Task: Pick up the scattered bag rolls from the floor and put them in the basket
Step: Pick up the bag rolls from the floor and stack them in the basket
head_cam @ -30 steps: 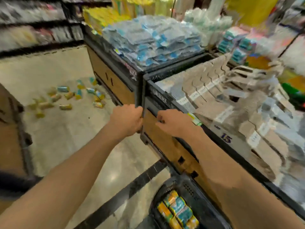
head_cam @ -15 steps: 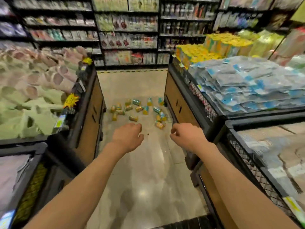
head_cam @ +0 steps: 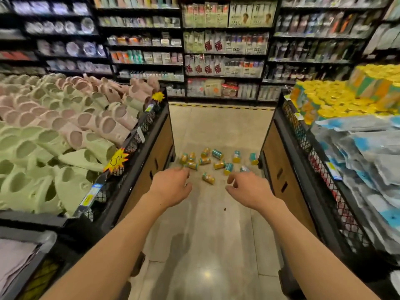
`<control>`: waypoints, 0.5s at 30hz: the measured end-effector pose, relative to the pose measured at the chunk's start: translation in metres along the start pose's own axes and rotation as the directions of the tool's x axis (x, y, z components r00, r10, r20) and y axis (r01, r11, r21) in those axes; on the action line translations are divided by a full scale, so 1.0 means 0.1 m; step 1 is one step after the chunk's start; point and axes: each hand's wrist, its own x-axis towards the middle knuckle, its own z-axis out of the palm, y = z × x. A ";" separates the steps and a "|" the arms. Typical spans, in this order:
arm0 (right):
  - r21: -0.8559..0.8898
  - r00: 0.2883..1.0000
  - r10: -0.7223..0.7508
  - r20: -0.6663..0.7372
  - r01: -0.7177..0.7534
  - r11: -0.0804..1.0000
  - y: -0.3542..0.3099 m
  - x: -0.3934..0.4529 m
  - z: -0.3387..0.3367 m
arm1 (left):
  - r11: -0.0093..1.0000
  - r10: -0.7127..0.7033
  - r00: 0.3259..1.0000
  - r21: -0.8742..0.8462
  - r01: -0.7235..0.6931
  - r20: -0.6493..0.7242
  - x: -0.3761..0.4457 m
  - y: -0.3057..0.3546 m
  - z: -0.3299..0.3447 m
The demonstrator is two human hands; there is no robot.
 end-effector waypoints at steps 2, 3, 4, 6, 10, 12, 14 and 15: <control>0.020 1.000 -0.028 0.010 0.028 0.999 0.05 0.41 -0.02 | 0.999 -0.022 1.000 0.032 0.022 -0.007 0.32 -0.14 0.04; 0.032 0.999 -0.037 0.014 0.036 0.999 0.08 0.61 -0.03 | 0.999 -0.035 0.999 0.039 0.035 -0.005 0.49 -0.21 0.07; 0.038 0.999 -0.046 0.015 0.045 0.998 0.09 0.81 -0.04 | 0.998 -0.048 0.999 0.038 0.048 0.002 0.66 -0.28 0.10; 0.045 0.997 -0.067 0.024 0.066 0.997 0.12 1.22 -0.05 | 0.997 -0.066 0.997 0.032 0.065 0.031 1.02 -0.42 0.18; 0.020 0.996 -0.078 0.044 0.077 0.997 0.17 2.08 -0.04 | 0.997 -0.082 0.996 -0.004 0.082 0.039 1.82 -0.72 0.38; 0.016 0.996 -0.067 0.064 0.066 0.998 0.19 2.49 -0.06 | 0.994 -0.100 0.994 -0.030 0.101 0.042 2.19 -0.90 0.47; 0.020 0.995 -0.049 0.083 0.047 0.999 0.20 2.90 -0.08 | 0.993 -0.106 0.992 -0.034 0.109 0.072 2.57 -1.08 0.55; 0.025 0.995 -0.036 0.089 0.034 0.999 0.21 3.09 -0.09 | 0.994 -0.104 0.991 -0.029 0.107 0.087 2.76 -1.17 0.58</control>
